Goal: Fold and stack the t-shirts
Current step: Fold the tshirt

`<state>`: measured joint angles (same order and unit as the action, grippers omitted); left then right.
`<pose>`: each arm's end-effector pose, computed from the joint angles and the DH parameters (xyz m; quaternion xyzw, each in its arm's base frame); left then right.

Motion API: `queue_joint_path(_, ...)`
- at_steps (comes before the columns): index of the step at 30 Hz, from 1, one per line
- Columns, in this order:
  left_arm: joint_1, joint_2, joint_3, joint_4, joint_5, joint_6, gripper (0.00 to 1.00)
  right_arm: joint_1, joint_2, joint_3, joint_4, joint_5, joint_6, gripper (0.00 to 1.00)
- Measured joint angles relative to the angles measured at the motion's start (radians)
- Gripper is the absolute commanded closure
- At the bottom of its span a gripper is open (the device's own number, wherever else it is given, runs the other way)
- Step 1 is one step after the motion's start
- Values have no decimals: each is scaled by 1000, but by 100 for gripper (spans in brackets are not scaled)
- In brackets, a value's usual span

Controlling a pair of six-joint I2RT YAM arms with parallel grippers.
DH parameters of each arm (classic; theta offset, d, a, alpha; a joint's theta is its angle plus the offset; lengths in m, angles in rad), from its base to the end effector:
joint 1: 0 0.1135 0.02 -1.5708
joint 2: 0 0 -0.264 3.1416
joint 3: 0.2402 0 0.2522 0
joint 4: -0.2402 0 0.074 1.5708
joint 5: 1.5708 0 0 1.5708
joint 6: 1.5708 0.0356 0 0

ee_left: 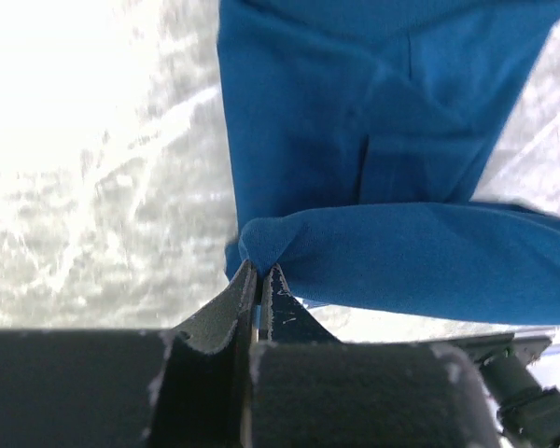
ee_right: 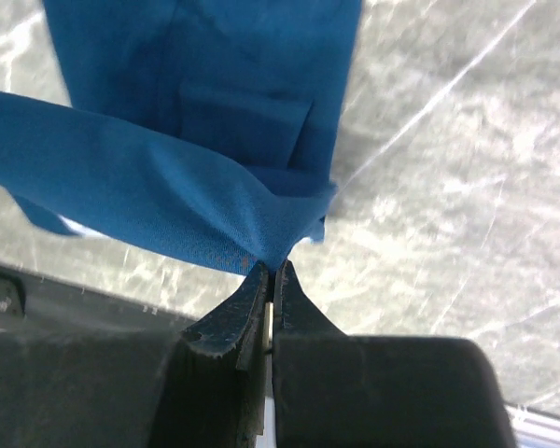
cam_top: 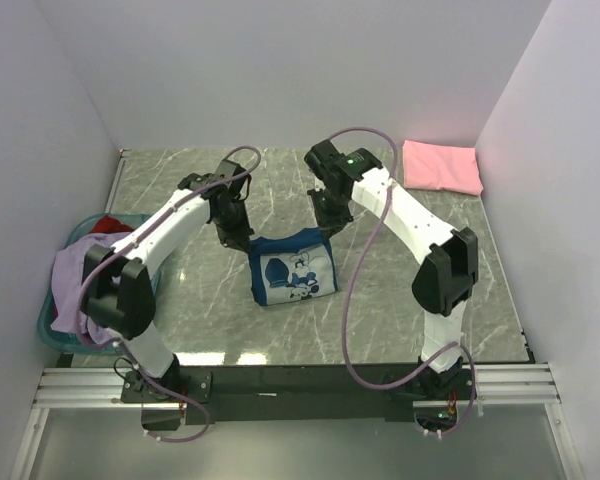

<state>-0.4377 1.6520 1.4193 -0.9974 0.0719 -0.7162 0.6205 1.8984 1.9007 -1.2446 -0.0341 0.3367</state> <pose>0.2980 -0.1423 0.2753 -0.1307 0.9762 -0.1221 0.1227 0.3126 0.2249 0.3203 -0.1423 0.9761 0.0902 0.1374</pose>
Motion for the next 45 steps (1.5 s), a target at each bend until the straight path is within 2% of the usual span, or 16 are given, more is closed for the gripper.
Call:
queue_joint_path(12, 48, 255, 61, 125, -11, 24, 99, -63, 153, -12, 179, 5, -17, 100)
queue_joint_path(23, 57, 284, 37, 178, -59, -12, 99, -76, 183, -83, 327, 9, -21, 99)
queue_joint_path(27, 61, 284, 24, 193, -70, -29, 96, -80, 183, -124, 378, 8, -17, 92)
queue_joint_path(28, 61, 284, 24, 196, -71, -30, 93, -81, 183, -135, 390, 9, -15, 87)
queue_joint_path(29, 61, 284, 21, 202, -73, -32, 84, -82, 183, -145, 398, 10, -13, 85)
queue_joint_path(31, 61, 284, 19, 212, -79, -35, 73, -84, 183, -160, 411, 14, -12, 76)
queue_joint_path(32, 61, 284, 17, 217, -87, -36, 63, -85, 183, -163, 417, 17, -9, 73)
queue_joint_path(34, 63, 280, 13, 220, -98, -35, 51, -87, 177, -178, 441, 22, -3, 65)
queue_joint_path(35, 64, 275, 11, 220, -101, -36, 41, -88, 168, -192, 455, 24, 3, 63)
queue_joint_path(38, 66, 224, -8, 222, -112, -39, 24, -90, 105, -273, 508, 24, 20, 57)
queue_joint_path(41, 64, 114, -53, 233, -120, -53, 17, -93, -13, -389, 586, 5, 30, 55)
queue_joint_path(45, 26, -89, -174, 327, -111, -63, 19, -118, -209, -583, 774, -147, 37, 55)
